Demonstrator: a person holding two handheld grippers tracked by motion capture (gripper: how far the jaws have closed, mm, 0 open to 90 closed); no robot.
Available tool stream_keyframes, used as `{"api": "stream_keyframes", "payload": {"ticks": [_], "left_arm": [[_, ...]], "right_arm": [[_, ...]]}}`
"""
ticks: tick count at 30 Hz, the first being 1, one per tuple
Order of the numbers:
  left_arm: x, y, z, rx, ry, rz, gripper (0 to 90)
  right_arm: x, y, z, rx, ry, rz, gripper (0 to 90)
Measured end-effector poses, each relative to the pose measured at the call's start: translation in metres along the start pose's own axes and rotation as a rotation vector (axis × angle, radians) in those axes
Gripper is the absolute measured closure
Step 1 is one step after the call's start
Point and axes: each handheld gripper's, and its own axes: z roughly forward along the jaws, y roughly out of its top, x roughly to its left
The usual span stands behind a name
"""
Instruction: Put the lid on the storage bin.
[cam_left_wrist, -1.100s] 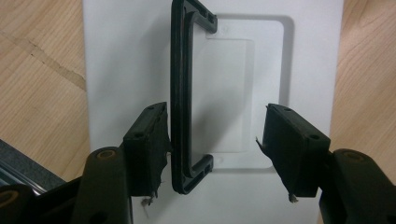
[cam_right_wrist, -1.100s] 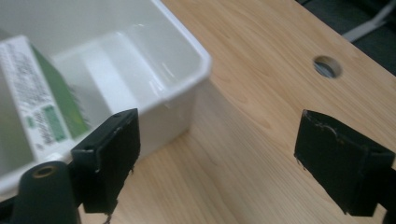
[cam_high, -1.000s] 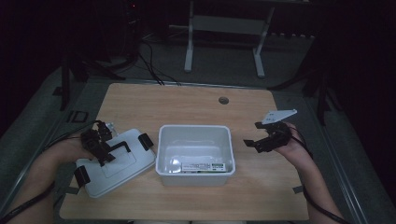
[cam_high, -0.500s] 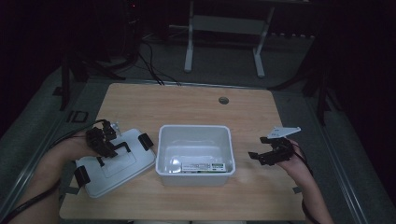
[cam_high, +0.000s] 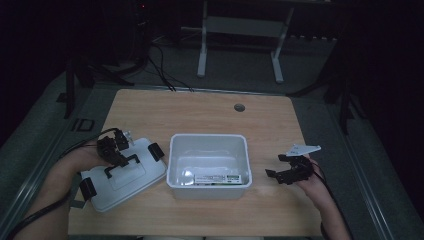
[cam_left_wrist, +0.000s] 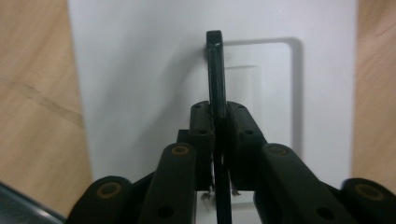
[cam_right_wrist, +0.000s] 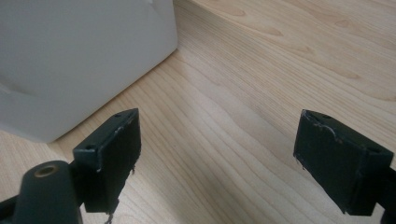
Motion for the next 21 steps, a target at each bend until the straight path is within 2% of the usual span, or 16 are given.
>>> {"api": "stream_keyframes", "payload": {"ticks": [2, 5, 8, 13, 21], "left_arm": [[0.001, 0.000, -0.001, 0.003, -0.013, -0.016, 82.4], [-0.001, -0.002, -0.003, 0.011, -0.038, 0.004, 83.5], [-0.001, -0.005, -0.009, -0.004, -0.055, -0.009, 83.6], [-0.003, -0.010, -0.026, -0.032, -0.048, -0.011, 83.7], [-0.007, -0.011, -0.055, -0.061, -0.010, -0.004, 83.7]], "right_arm": [[0.000, -0.001, 0.000, 0.002, 0.015, 0.004, 14.8], [0.000, -0.003, 0.000, 0.003, 0.021, 0.006, 14.8], [-0.001, -0.003, 0.000, 0.002, 0.023, 0.012, 14.8], [0.000, -0.002, 0.000, -0.003, 0.024, 0.009, 14.8], [0.001, -0.001, -0.002, -0.011, 0.021, 0.005, 14.8]]}}
